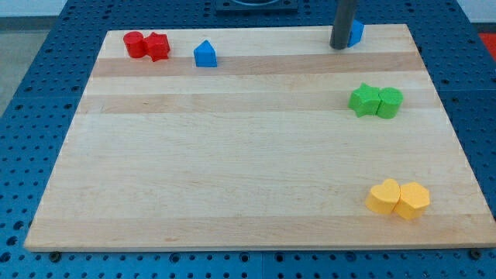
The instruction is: Move your arm to the left
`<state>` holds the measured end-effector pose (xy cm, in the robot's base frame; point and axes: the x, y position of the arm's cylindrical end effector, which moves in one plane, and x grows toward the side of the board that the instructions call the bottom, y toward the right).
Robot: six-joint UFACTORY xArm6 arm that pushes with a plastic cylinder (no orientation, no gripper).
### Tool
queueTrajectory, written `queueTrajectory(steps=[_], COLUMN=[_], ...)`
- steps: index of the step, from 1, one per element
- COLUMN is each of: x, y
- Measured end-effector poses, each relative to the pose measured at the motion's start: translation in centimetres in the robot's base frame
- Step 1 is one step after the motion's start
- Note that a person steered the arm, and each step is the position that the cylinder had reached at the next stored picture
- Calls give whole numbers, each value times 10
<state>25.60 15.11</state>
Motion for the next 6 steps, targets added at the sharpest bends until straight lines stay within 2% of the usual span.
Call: queueTrajectory(steps=[1, 6], x=[24, 55], y=[-16, -179])
